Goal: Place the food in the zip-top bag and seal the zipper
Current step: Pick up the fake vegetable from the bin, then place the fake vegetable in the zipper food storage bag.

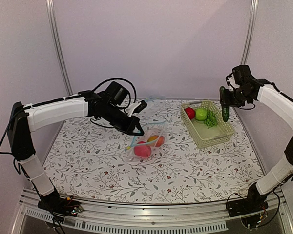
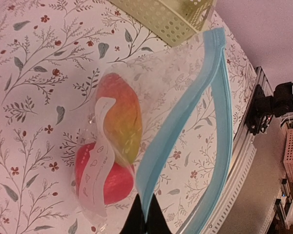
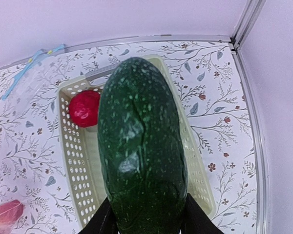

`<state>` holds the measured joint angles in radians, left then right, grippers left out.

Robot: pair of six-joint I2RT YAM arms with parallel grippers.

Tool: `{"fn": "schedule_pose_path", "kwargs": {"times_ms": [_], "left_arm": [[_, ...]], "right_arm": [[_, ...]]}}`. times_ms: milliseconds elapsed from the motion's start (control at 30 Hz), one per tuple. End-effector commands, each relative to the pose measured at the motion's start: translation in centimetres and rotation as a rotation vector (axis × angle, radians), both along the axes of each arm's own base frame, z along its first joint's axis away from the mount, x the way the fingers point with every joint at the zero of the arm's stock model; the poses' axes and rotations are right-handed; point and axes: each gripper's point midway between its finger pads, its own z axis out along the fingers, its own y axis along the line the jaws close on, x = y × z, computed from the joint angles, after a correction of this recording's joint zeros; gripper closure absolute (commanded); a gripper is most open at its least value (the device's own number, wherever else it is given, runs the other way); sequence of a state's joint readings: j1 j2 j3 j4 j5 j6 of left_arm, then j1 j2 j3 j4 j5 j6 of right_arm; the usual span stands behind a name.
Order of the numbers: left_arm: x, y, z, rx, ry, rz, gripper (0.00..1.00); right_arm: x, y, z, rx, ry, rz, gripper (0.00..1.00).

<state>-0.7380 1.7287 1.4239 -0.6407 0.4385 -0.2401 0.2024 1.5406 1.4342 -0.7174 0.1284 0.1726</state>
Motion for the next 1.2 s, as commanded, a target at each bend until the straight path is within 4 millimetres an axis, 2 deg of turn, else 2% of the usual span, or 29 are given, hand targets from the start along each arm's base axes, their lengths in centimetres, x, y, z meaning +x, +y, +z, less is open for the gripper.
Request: {"fn": "schedule_pose_path", "kwargs": {"times_ms": [0,67,167,300,433,600,800,1167], "left_arm": [[1.2,0.1,1.0,-0.061,0.000,0.099,1.00],[1.8,0.3,0.5,-0.080,-0.003,0.166,1.00],[2.5,0.2,0.4,-0.141,0.005,0.268,1.00],[3.7,0.0,1.7,-0.203,-0.053,0.387,1.00],[4.3,-0.7,2.5,-0.288,-0.070,0.469,1.00],[4.0,-2.2,3.1,-0.363,-0.086,0.525,1.00],[3.2,-3.8,2.5,-0.406,-0.084,0.564,1.00],[2.4,-6.5,0.1,-0.419,-0.038,0.572,1.00]], "right_arm": [[-3.5,4.5,1.2,0.173,0.011,0.172,0.69],[-5.2,6.2,3.0,0.219,-0.016,0.240,0.68],[-7.4,8.5,4.5,0.291,-0.019,0.312,0.69],[-10.2,11.6,6.5,0.423,-0.046,0.375,0.69],[-11.9,14.9,7.8,0.515,-0.105,0.393,0.68],[-12.6,19.0,9.4,0.633,-0.206,0.375,0.68],[-12.9,22.6,10.1,0.635,-0.295,0.318,0.69],[-10.9,26.5,6.7,0.603,-0.284,0.258,0.70]]}}
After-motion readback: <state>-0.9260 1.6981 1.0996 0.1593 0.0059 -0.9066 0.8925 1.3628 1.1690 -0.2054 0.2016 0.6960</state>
